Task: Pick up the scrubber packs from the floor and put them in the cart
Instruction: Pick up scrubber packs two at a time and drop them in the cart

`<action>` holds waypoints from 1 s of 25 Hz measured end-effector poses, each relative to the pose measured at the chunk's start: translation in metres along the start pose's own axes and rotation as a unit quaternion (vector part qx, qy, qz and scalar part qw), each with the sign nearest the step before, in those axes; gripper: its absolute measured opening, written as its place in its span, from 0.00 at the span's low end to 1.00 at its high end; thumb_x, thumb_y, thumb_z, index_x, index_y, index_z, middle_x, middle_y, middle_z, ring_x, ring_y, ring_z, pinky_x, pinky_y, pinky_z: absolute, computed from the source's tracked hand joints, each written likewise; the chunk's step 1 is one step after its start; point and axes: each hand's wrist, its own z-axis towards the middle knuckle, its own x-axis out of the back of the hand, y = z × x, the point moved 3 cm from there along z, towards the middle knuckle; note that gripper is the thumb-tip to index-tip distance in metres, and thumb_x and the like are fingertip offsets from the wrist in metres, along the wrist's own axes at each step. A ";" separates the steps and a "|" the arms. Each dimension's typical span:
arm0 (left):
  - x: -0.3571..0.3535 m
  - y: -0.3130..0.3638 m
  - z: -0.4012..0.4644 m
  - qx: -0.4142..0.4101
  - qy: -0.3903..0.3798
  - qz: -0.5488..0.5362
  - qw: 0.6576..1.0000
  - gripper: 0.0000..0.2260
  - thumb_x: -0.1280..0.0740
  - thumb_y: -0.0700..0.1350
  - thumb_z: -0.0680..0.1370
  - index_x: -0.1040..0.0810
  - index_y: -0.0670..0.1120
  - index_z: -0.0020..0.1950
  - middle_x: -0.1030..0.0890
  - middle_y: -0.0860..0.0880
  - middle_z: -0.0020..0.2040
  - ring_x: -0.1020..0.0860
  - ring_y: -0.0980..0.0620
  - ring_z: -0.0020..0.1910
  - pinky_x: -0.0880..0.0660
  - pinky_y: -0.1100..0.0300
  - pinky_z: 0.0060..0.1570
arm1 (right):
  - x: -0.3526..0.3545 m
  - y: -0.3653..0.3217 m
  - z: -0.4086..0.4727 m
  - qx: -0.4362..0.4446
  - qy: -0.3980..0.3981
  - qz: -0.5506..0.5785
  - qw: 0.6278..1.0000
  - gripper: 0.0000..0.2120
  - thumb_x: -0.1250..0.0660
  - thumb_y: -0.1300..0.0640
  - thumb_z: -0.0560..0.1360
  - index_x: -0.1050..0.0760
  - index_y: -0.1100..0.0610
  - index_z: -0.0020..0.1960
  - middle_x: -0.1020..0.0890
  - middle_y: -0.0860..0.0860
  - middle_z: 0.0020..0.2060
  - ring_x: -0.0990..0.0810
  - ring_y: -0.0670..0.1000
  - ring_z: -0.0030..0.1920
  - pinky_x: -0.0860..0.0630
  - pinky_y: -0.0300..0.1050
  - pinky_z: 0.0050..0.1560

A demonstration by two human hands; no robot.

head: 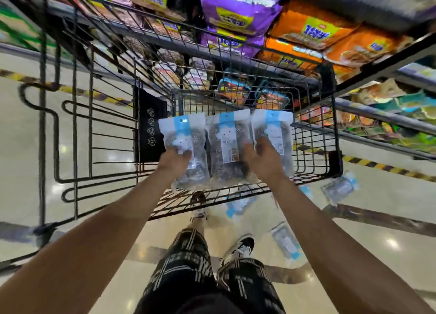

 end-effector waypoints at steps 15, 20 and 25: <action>-0.058 0.127 -0.260 -0.437 0.169 0.361 0.807 0.26 0.46 0.63 0.77 0.23 0.47 0.63 0.22 0.41 0.59 0.25 0.36 0.59 0.28 0.43 0.58 | 0.151 0.078 -0.215 0.094 0.285 -0.155 0.941 0.32 0.40 0.36 0.77 0.26 0.55 0.73 0.22 0.56 0.69 0.22 0.63 0.65 0.21 0.58 0.58; -0.156 0.114 -0.330 -0.530 0.108 0.438 0.718 0.28 0.45 0.61 0.75 0.19 0.41 0.55 0.19 0.36 0.51 0.21 0.33 0.50 0.24 0.41 0.50 | 0.161 0.190 -0.310 -0.024 0.337 -0.125 0.933 0.32 0.39 0.37 0.77 0.27 0.57 0.73 0.25 0.58 0.72 0.24 0.63 0.67 0.23 0.60 0.59; -0.249 0.072 -0.391 -0.574 0.058 0.488 0.655 0.29 0.45 0.62 0.74 0.20 0.44 0.62 0.21 0.38 0.60 0.24 0.34 0.59 0.29 0.39 0.58 | 0.141 0.299 -0.408 -0.117 0.382 -0.068 0.914 0.30 0.38 0.38 0.77 0.25 0.56 0.71 0.21 0.57 0.68 0.22 0.62 0.65 0.22 0.57 0.58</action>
